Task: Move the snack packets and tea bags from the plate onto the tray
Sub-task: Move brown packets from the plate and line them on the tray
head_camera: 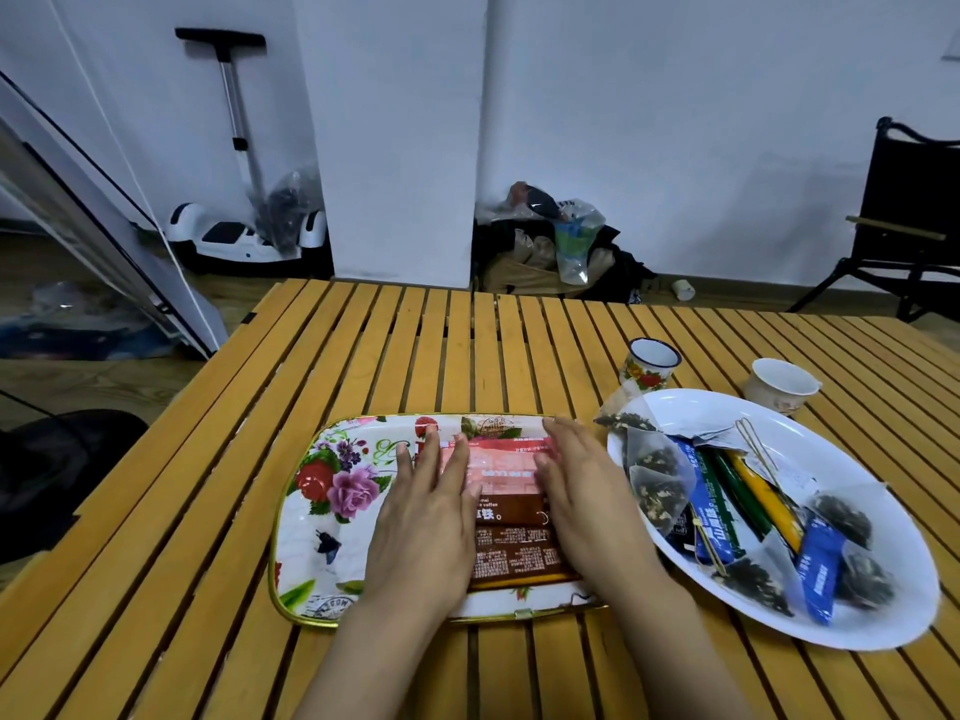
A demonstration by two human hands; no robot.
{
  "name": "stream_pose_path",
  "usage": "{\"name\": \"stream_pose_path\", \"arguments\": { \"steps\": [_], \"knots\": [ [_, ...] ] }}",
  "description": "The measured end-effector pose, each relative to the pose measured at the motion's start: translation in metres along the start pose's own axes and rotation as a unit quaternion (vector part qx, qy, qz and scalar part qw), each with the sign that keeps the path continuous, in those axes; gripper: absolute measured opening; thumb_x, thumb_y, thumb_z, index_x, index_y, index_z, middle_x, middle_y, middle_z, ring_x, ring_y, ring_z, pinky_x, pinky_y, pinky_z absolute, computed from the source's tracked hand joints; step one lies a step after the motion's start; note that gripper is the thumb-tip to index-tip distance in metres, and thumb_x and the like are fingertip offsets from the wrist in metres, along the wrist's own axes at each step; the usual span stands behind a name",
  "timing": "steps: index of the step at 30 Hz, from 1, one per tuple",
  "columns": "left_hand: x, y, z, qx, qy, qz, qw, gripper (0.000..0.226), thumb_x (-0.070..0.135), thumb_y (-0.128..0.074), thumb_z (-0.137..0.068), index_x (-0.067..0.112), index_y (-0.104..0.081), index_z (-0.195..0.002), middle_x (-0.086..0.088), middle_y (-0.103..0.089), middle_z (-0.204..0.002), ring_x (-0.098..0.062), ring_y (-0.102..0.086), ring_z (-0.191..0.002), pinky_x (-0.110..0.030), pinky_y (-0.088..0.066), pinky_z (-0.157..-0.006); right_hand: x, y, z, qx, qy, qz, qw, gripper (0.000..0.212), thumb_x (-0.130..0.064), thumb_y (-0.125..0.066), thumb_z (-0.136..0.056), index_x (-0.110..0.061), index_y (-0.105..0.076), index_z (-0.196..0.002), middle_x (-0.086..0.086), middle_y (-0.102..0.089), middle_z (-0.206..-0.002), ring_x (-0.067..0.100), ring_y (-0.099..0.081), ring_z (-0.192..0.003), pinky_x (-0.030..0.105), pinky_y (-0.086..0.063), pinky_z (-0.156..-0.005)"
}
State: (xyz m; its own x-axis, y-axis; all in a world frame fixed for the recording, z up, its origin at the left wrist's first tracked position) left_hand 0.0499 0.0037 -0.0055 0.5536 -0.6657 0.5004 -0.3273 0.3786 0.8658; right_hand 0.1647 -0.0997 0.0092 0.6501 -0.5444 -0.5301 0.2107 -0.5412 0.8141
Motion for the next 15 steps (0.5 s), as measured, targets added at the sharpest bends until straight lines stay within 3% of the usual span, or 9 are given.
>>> {"name": "stream_pose_path", "arguments": {
  "steps": [3, 5, 10, 15],
  "knots": [
    [-0.004, -0.012, -0.005, 0.008, 0.004, 0.035, 0.999, 0.053, 0.043, -0.018, -0.099, 0.036, -0.003, -0.150, 0.007, 0.010, -0.160, -0.021, 0.011, -0.147, -0.039, -0.013, -0.119, -0.001, -0.022, 0.003, -0.040, 0.015, 0.066, 0.997, 0.049, -0.037, -0.028, -0.101, -0.019, -0.031, -0.147, 0.000, -0.031, -0.155, 0.016, -0.023, -0.144, 0.031, -0.018, -0.118],
    [-0.004, -0.015, -0.006, 0.036, 0.003, 0.050, 0.998, 0.052, 0.042, -0.020, -0.099, 0.034, -0.014, -0.150, 0.007, -0.001, -0.161, -0.020, 0.000, -0.148, -0.040, -0.020, -0.118, 0.001, -0.025, 0.002, -0.051, 0.016, 0.080, 0.995, 0.050, -0.037, -0.026, -0.102, -0.018, -0.032, -0.148, 0.000, -0.030, -0.155, 0.015, -0.021, -0.145, 0.029, -0.015, -0.119],
    [-0.002, -0.016, -0.007, 0.076, -0.004, 0.046, 0.996, 0.049, 0.043, -0.023, -0.098, 0.027, -0.032, -0.143, 0.003, -0.022, -0.155, -0.017, -0.023, -0.143, -0.039, -0.034, -0.111, 0.002, -0.022, 0.002, -0.053, 0.019, 0.086, 0.995, 0.049, -0.037, -0.027, -0.102, -0.018, -0.035, -0.146, 0.000, -0.032, -0.155, 0.014, -0.024, -0.144, 0.028, -0.017, -0.118],
    [0.004, -0.007, -0.007, 0.066, 0.016, 0.032, 0.997, 0.050, 0.044, -0.022, -0.098, 0.029, -0.030, -0.144, 0.001, -0.021, -0.156, -0.021, -0.016, -0.145, -0.041, -0.027, -0.115, -0.012, -0.003, 0.004, -0.018, 0.007, 0.064, 0.998, 0.044, -0.034, -0.030, -0.102, -0.020, -0.041, -0.142, -0.002, -0.034, -0.153, 0.016, -0.032, -0.139, 0.031, -0.027, -0.113]
  ]
}}
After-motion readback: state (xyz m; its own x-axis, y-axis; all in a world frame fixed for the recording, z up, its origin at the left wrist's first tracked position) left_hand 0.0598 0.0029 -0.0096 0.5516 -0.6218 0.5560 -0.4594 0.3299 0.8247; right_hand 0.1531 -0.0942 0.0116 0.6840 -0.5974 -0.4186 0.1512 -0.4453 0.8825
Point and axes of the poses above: each hand's wrist, its own z-axis away from the middle knuckle, its own y-axis out of the back of the hand, x = y × z, the point moved 3 cm from there along -z, towards the middle knuckle
